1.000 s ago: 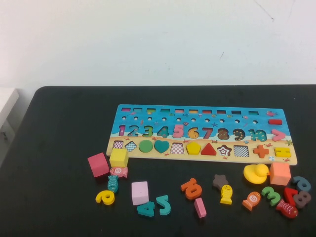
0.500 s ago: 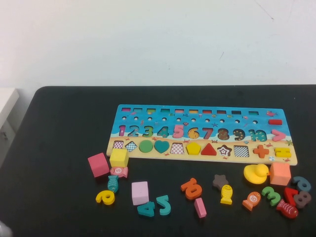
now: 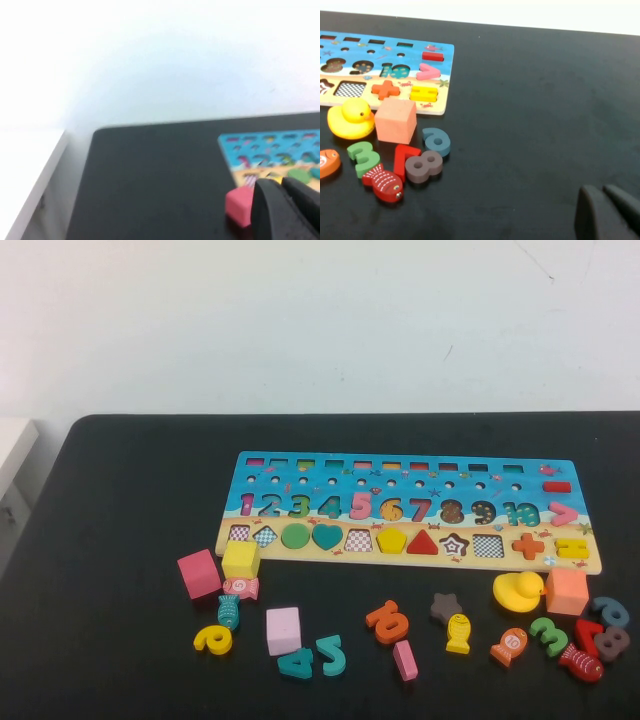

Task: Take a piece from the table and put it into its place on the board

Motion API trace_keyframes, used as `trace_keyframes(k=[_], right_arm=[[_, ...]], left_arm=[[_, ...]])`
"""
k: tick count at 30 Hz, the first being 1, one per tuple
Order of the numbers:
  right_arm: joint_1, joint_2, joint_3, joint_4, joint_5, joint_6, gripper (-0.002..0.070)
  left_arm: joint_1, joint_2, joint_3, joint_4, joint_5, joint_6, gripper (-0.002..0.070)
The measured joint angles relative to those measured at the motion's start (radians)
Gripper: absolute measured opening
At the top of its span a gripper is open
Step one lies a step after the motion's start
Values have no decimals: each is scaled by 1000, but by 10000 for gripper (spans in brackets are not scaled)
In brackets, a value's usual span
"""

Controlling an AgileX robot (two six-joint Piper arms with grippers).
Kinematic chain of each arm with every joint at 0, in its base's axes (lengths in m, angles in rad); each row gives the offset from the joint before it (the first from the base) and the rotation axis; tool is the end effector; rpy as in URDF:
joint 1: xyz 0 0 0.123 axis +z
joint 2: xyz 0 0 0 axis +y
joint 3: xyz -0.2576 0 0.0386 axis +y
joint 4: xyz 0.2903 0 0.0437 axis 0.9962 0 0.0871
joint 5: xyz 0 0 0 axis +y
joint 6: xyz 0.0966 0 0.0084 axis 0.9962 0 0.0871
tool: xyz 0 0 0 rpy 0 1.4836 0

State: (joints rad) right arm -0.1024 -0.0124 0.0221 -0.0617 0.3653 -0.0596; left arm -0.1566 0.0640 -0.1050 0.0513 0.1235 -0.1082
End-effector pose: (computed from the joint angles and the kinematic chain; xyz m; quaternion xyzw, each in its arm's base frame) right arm 0.1247 -0.0150 0.1718 0.0007 0.8010 -0.0744 0.5940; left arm 0.1291 -0.0198 0.2340 0.0328 0.7046 -0.0734 0.7050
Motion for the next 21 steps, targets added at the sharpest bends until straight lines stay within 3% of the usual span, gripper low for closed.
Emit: trace_keyframes(k=[5,13,21], right_arm=[[0,0,0,0,0,0,19],[0,0,0,0,0,0,18],[0,0,0,0,0,0,19]], left_arm=[[60,-20,98,0,-10,-8,-1],[62,-48,125,-15,173,0,-1],[62,-74,123,-63,188,99,-1]])
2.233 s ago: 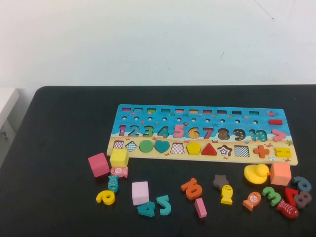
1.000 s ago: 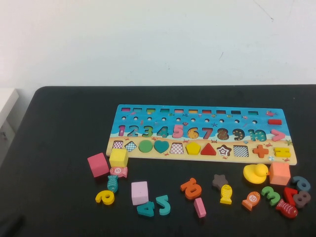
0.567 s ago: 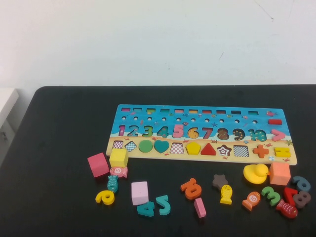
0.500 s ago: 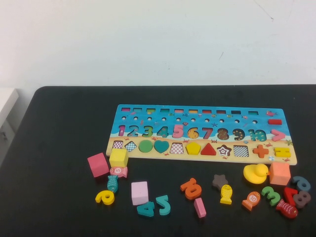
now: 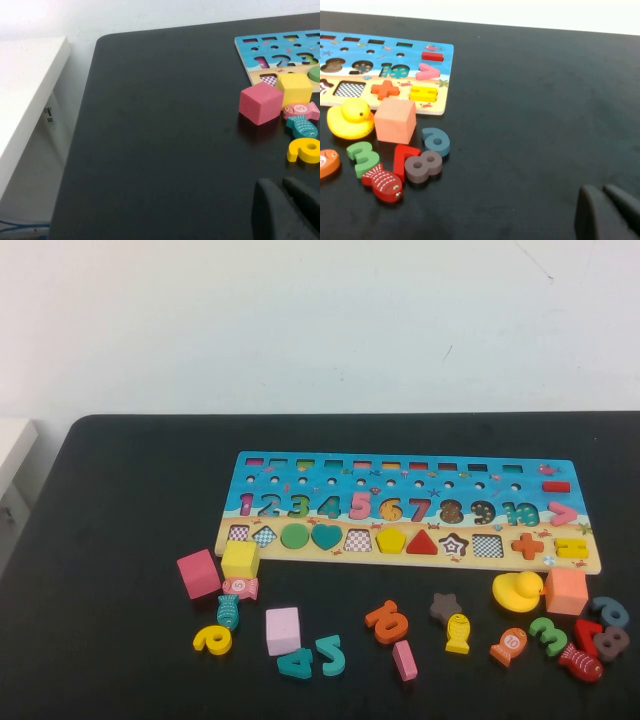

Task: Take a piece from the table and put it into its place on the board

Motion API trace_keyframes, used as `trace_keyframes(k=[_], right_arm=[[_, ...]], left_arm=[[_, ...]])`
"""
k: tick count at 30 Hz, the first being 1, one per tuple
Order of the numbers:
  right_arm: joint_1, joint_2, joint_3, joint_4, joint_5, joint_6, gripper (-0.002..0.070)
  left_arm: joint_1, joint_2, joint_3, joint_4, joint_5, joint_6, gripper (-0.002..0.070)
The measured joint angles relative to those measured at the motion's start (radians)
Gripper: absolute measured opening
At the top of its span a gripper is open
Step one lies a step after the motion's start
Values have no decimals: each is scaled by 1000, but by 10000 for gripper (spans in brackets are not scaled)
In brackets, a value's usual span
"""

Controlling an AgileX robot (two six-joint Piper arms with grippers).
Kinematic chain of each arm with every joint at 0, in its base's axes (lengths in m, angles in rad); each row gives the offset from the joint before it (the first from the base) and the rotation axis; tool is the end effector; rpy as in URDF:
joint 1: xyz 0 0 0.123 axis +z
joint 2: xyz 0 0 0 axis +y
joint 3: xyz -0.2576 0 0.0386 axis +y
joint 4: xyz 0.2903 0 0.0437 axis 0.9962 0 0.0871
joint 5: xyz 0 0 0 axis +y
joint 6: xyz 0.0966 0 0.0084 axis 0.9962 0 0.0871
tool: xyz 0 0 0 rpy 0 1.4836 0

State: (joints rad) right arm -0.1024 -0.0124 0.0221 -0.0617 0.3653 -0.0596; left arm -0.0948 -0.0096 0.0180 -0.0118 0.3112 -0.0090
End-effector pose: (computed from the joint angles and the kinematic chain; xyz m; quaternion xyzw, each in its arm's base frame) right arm 0.1247 -0.0150 0.1718 0.0007 0.8010 -0.0744 0.5940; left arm 0.1264 -0.0124 0.1780 0.0304 0.7837 -0.0371 0.6193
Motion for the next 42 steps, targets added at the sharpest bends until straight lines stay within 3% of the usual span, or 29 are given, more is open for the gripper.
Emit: trace_keyframes(k=[42], right_arm=[[0,0,0,0,0,0,19]], left_arm=[[0,-3,0,-21,2,34,-1]])
